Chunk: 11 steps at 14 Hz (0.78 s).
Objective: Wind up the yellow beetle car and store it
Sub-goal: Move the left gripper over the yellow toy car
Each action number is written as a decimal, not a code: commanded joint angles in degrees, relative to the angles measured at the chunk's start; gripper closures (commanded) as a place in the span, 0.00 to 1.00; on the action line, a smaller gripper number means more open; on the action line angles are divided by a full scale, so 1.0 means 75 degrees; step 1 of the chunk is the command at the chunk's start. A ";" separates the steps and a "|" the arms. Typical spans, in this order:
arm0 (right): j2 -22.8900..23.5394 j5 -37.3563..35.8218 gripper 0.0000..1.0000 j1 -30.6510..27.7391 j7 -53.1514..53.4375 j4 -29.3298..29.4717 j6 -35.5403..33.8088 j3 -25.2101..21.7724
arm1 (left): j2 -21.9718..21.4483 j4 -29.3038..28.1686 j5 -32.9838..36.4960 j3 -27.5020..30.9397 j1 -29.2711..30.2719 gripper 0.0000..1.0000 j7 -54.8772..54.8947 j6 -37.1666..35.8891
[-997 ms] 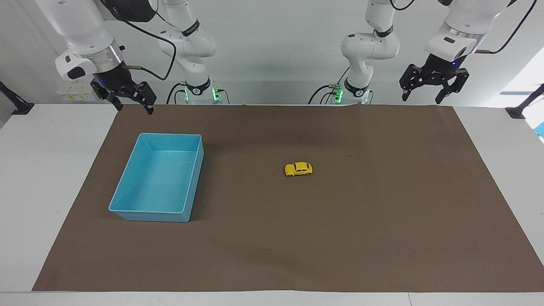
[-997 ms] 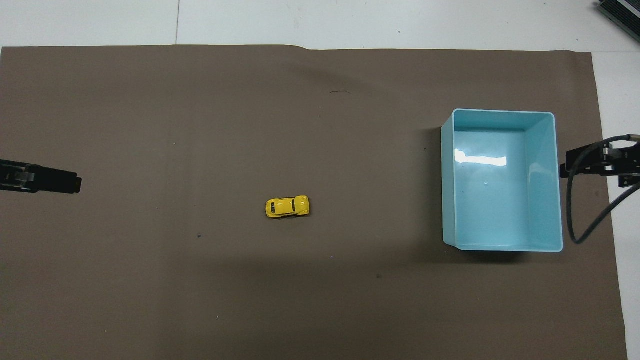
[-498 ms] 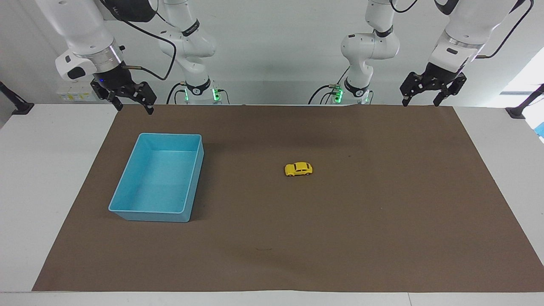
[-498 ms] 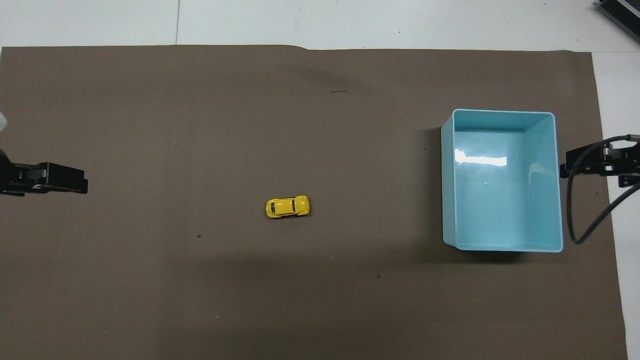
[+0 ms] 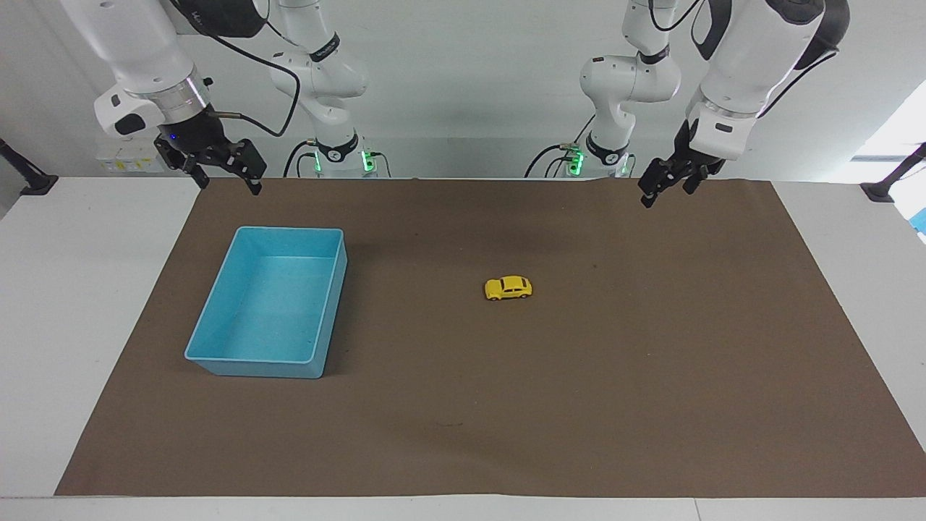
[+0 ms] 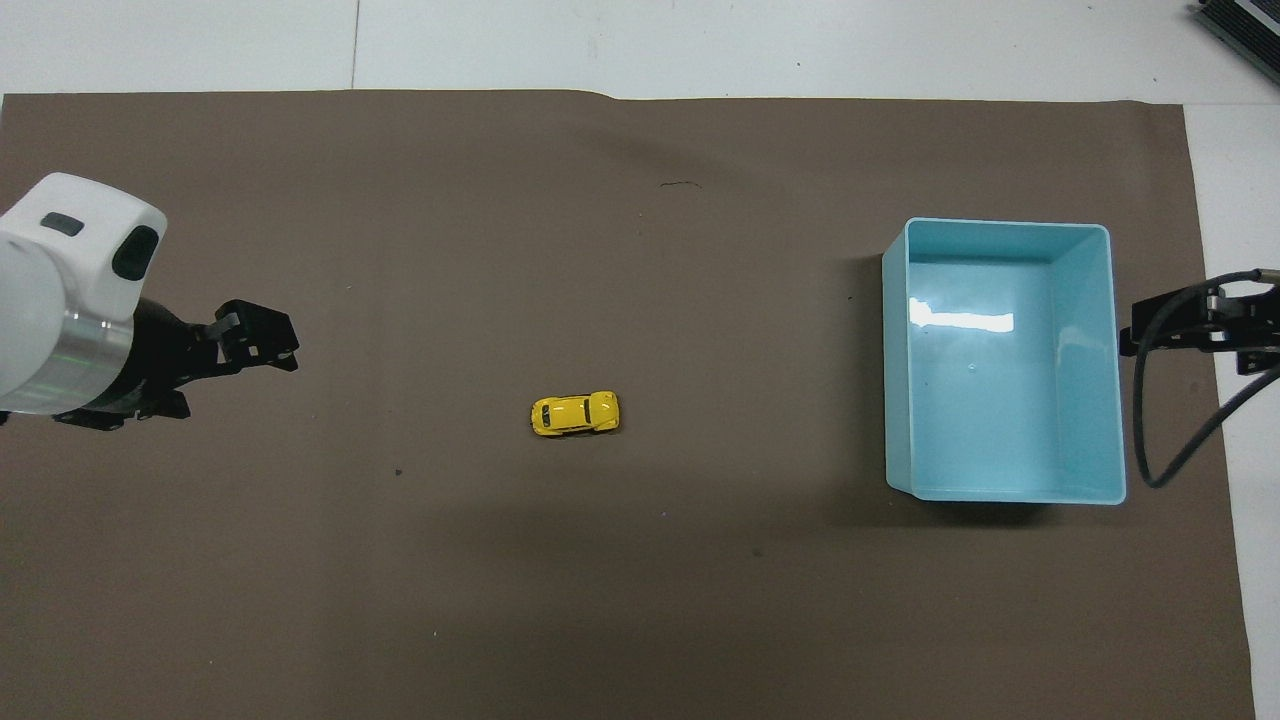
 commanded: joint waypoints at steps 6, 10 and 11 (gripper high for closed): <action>0.0052 0.0089 0.00 -0.0064 -0.0071 0.0107 -0.0065 0.0057 | 0.0210 -0.0378 -0.0556 0.0093 -0.0683 0.00 -0.6286 0.1214; 0.0052 0.0089 0.00 -0.0064 -0.0071 0.0107 -0.0065 0.0057 | 0.0573 -0.0391 -0.0592 0.0105 -0.1408 0.00 -0.8222 0.1672; 0.0052 0.0089 0.00 -0.0064 -0.0071 0.0107 -0.0065 0.0057 | 0.0701 -0.0391 -0.0592 0.0105 -0.1607 0.00 -0.8760 0.1731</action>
